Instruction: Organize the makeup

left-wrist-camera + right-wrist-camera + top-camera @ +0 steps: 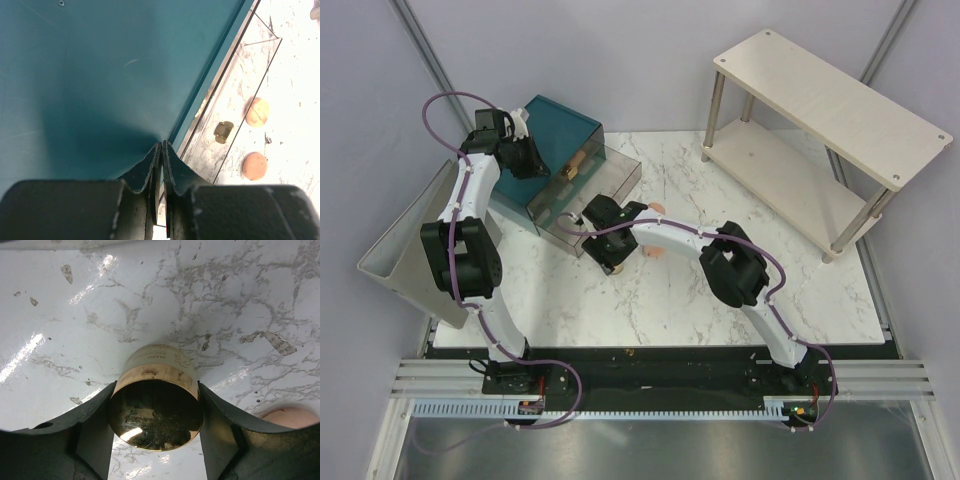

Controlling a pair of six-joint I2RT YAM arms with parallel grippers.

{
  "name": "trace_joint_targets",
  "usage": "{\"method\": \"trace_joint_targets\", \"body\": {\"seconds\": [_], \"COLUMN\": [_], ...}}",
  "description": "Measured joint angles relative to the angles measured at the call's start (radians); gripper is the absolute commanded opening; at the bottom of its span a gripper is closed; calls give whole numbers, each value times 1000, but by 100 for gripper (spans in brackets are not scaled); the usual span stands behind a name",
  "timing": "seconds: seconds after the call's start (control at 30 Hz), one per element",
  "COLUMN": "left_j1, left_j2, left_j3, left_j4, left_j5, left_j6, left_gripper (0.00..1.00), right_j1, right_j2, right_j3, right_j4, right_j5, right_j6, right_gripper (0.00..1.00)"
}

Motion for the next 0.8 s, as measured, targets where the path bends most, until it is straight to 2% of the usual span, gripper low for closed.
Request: {"method": "trace_joint_targets", "body": {"seconds": [0.03,0.07,0.33,0.57,0.8], "left_j1": [0,0,0,0,0], "left_j2": [0,0,0,0,0], "left_j3": [0,0,0,0,0], "left_j4": [0,0,0,0,0], "left_j5": [0,0,0,1,1], "left_j6": [0,0,0,0,0], "left_gripper": [14,14,14,14,14], "right_j1": [0,0,-3,-34,-94], "right_j2": [0,0,-12,-69,-180], "right_j3": [0,0,-16,-51,-13], "right_j4": [2,4,14,20,128], "right_j5": [3,3,2,-82,-144], "right_j6": [4,3,6,8,66], "right_gripper": [19,0,0,0,0]}}
